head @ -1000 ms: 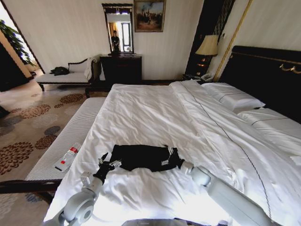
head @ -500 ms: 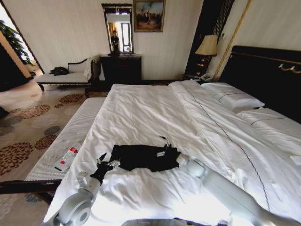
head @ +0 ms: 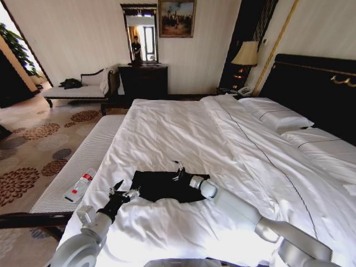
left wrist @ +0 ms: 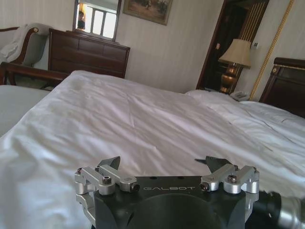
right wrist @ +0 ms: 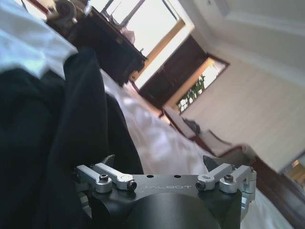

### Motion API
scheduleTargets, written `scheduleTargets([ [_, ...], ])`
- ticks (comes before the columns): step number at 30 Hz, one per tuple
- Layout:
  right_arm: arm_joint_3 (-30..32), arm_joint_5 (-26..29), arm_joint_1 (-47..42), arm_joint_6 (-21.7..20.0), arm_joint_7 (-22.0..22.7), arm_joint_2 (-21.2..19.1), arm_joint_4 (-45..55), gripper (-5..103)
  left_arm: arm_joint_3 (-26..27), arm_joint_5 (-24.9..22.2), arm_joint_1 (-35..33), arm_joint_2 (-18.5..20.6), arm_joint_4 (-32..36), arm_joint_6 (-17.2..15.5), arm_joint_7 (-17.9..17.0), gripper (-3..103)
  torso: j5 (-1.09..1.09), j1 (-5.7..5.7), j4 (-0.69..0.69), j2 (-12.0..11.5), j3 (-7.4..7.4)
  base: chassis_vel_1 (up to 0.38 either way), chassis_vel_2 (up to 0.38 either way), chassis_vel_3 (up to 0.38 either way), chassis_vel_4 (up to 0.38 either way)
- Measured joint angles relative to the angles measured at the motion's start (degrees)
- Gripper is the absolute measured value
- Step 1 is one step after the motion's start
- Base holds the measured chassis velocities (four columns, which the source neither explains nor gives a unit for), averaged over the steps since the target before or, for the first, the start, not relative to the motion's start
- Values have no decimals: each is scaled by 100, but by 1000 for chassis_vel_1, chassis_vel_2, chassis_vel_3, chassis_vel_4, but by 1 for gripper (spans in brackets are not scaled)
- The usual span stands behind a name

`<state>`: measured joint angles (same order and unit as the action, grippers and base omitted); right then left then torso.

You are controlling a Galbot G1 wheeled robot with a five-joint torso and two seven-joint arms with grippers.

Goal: Fold the clothes on the bed.

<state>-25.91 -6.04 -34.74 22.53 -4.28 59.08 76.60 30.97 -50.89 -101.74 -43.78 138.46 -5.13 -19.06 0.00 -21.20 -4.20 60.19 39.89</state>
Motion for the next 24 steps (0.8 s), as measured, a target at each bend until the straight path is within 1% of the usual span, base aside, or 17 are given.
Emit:
scheduleTargets([
  [2, -8, -20, -29, -19, 14, -30, 121, 100, -1, -9, 27, 0, -8, -3, 0, 100, -1, 0, 0, 0, 0, 0, 0, 0, 0],
  [6, -42, -36, -242, -199, 115, -180, 758, 100, -69, 14, 134, -61, -126, -11, -21, 100, -1, 0, 0, 0, 0, 0, 0, 0, 0],
  [8, -47, -43, -270, -216, 125, -188, 809, 100, -76, 25, 134, -73, -137, -11, -21, 100, -1, 0, 0, 0, -1, 0, 0, 0, 0],
  [14, -122, -323, -454, -241, 187, -184, 818, 100, 19, 121, -30, -190, -200, -11, -22, 100, 0, 0, 0, 0, 0, 0, 0, 0, 0],
  [17, -97, -225, -387, -265, 210, -173, 819, 100, 92, 124, -99, -214, -194, -12, -21, 100, 1, 0, 0, 0, 0, 0, 0, 0, 0],
  [19, -53, 51, -185, -419, 299, -99, 793, 100, 137, 134, -150, -247, -164, -11, -21, 100, -1, 0, 0, 0, -1, 0, 0, 0, 0],
  [21, -60, 115, -116, -470, 335, -40, 742, 100, 140, 142, -162, -258, -154, -11, -21, 100, 0, 0, 0, 0, -1, 0, 0, 0, 0],
  [24, -239, 246, 124, -564, 425, 444, 350, 100, 143, 214, -203, -295, -131, -10, -34, 100, 0, 0, 1, 0, -1, 0, 0, 0, 0],
])
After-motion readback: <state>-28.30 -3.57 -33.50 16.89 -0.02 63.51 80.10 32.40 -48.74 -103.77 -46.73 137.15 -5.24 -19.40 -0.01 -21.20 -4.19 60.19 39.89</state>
